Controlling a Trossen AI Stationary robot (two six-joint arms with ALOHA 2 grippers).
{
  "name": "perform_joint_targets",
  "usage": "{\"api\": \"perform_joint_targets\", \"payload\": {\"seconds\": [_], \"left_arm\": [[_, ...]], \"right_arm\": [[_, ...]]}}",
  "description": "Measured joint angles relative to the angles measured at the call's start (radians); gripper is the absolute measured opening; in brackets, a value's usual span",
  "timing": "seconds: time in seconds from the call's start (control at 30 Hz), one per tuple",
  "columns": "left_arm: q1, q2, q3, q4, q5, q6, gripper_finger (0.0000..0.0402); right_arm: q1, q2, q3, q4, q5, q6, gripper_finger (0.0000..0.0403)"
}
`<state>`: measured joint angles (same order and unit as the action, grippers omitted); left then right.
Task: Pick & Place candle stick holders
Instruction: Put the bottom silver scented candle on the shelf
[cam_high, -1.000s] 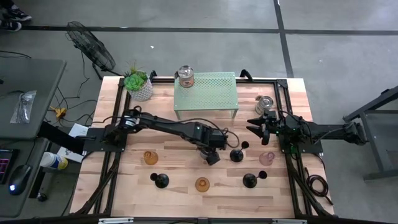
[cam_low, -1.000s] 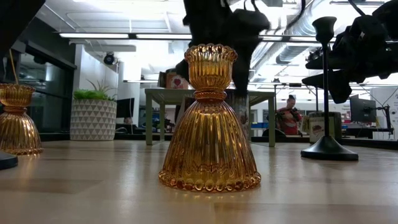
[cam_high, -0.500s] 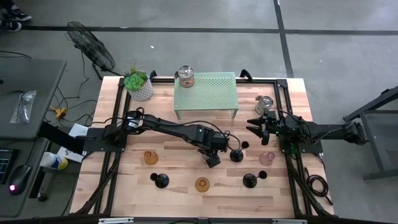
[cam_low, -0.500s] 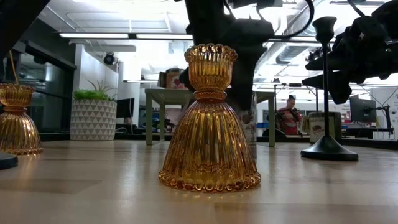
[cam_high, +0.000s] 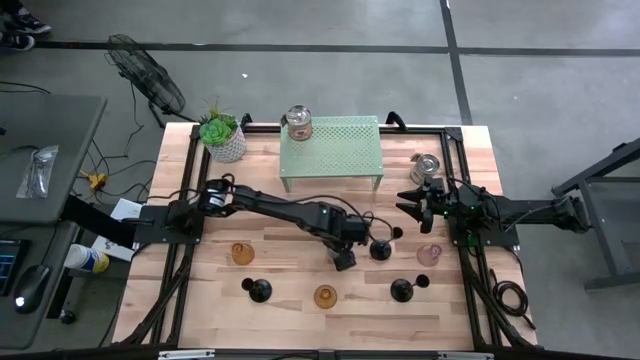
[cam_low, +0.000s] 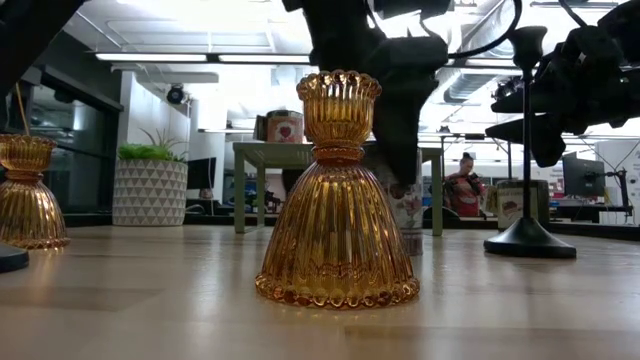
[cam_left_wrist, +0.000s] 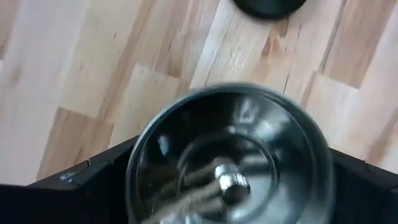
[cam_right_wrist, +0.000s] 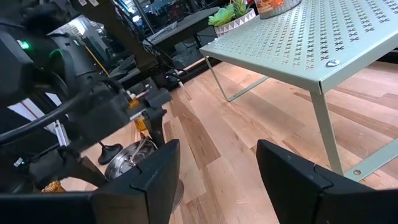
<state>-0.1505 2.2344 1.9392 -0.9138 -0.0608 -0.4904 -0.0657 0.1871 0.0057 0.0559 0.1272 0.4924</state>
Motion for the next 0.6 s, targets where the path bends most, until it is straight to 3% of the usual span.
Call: {"api": "perform_joint_targets", "payload": {"seconds": [0.37,0.6], "left_arm": [[0.000,0.003,-0.002,0.014,-0.009,-0.003,0.0386],[0.000,0.003,-0.002,0.014,-0.013,-0.015,0.0354]], "right_arm": [[0.000,0.001,0.000,0.000,0.000,0.000,0.0206],[0.000,0.001,0.000,0.000,0.000,0.000,0.0206]]}}
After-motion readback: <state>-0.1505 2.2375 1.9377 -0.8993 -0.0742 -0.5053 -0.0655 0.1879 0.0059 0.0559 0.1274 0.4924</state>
